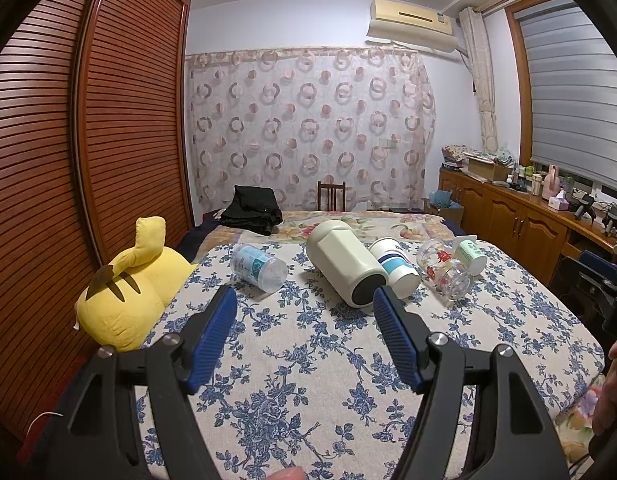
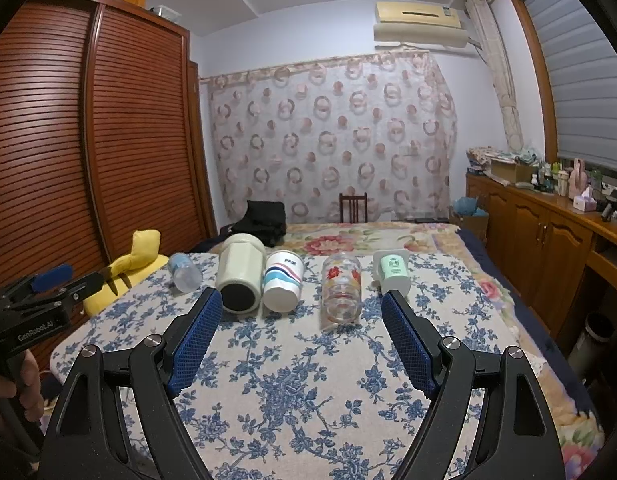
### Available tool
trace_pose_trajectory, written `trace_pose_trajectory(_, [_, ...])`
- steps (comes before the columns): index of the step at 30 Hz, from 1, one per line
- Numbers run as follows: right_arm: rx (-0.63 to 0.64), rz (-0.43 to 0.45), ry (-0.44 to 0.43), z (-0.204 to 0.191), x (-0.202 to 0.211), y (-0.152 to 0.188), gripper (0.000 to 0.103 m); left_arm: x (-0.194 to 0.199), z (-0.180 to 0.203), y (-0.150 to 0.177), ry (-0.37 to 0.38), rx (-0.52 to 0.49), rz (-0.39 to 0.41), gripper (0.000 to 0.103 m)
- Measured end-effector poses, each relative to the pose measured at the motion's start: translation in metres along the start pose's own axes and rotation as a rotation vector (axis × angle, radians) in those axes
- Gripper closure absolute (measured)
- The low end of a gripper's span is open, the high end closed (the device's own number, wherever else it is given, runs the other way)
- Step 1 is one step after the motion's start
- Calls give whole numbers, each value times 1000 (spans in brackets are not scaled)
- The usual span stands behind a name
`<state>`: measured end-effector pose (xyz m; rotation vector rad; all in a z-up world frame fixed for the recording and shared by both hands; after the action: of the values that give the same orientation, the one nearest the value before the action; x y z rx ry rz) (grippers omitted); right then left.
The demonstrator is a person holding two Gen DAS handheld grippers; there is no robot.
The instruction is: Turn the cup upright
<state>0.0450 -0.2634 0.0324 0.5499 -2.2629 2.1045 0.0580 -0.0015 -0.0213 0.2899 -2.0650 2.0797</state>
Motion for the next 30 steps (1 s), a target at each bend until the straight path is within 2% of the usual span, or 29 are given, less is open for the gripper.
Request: trace_pose_trajectory(30, [0, -4, -1, -1, 0, 0, 19, 2, -1, 0, -1, 6, -2, 32])
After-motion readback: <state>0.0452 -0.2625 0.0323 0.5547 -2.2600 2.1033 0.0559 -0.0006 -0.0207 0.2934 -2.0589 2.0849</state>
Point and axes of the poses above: each gripper's, at about its wrist camera, not at the fingertips, and x roughly against the way its jaws point, z to its right, y to its underside, the point moved 6 cm from there along -x, roughly the way its jaws point, and after that the axes turned 5 degrees about z, right-handed, at the moved point
